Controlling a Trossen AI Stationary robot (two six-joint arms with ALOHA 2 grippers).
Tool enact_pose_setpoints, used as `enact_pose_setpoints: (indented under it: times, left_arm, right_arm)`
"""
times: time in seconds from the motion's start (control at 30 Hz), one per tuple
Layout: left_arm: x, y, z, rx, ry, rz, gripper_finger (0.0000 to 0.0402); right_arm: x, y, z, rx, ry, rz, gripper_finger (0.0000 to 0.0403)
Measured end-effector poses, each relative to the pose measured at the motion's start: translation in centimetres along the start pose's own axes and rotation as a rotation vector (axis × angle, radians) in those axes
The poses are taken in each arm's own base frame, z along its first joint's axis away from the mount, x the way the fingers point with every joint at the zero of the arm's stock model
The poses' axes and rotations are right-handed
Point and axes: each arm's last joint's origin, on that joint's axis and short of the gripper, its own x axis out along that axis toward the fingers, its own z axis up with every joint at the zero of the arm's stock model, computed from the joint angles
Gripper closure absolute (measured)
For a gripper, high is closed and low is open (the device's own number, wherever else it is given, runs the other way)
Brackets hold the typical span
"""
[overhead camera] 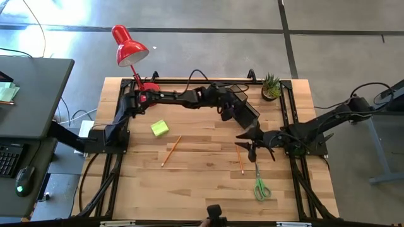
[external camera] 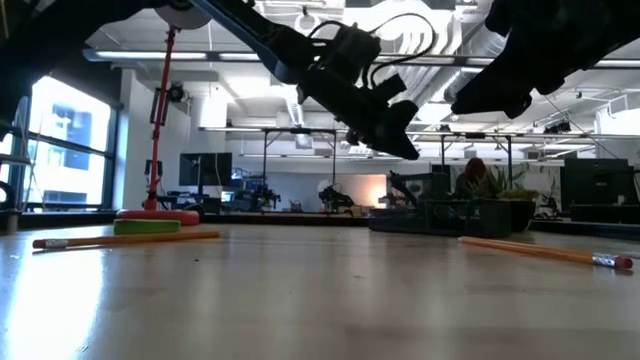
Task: Pick and place office supplies into organizer
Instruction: Put the blue binder clip into the black desk organizer
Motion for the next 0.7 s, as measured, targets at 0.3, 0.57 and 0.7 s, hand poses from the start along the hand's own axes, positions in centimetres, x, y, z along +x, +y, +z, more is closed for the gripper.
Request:
enact_pose_setpoints:
  times: [0.3, 0.57, 0.7]
  left_arm:
    - [0.2, 0.5, -0.3, -0.071, 0.054, 0.018, 0.0346]
    - [0.2, 0.9, -0.5, -0.124, 0.073, 0.082, 0.0332]
    - [0.2, 1.0, -0.5, -0.125, 0.079, 0.113, 0.0292]
  right_arm:
    - [-0.7, 1.2, -0.9, -0.042, 0.043, 0.036, 0.0274]
    - [-0.8, 1.4, -1.0, -0.052, 0.021, -0.006, 0.0274]
    - [-0.8, 1.4, -0.9, -0.050, 0.017, -0.005, 0.0274]
